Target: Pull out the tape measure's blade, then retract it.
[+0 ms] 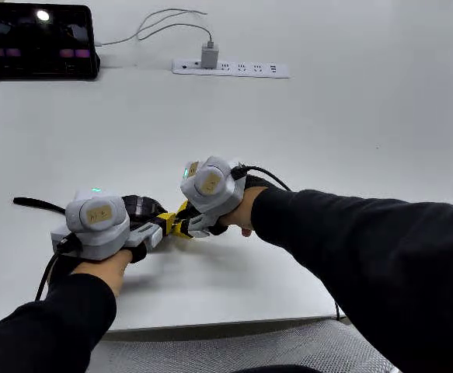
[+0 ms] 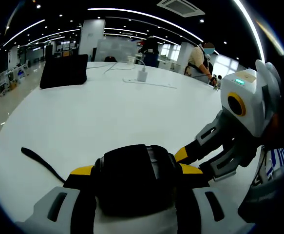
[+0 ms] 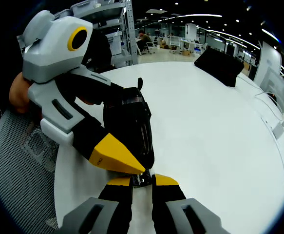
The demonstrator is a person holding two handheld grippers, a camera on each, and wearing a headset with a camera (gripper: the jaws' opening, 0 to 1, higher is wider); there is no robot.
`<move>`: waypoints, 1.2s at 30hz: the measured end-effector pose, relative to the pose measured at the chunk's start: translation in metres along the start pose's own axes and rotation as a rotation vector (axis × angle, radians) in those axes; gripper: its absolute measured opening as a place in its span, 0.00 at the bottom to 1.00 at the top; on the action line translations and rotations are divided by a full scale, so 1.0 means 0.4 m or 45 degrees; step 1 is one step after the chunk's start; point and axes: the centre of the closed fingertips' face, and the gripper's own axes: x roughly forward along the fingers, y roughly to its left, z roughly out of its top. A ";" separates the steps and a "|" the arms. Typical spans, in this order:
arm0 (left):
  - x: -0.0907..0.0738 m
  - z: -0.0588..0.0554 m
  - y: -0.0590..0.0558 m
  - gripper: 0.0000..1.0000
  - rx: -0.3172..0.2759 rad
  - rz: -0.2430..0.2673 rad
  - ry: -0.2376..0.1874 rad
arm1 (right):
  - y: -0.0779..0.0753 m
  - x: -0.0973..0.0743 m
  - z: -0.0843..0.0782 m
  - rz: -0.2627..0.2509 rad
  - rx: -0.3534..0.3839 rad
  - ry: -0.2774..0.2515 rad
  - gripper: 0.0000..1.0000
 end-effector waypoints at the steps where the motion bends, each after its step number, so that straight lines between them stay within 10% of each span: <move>1: 0.000 0.000 0.000 0.61 0.000 0.000 0.000 | 0.001 0.001 0.001 0.000 0.000 -0.001 0.12; 36: 0.001 -0.004 -0.001 0.63 0.077 -0.003 0.026 | 0.007 0.006 0.000 -0.039 -0.037 0.027 0.12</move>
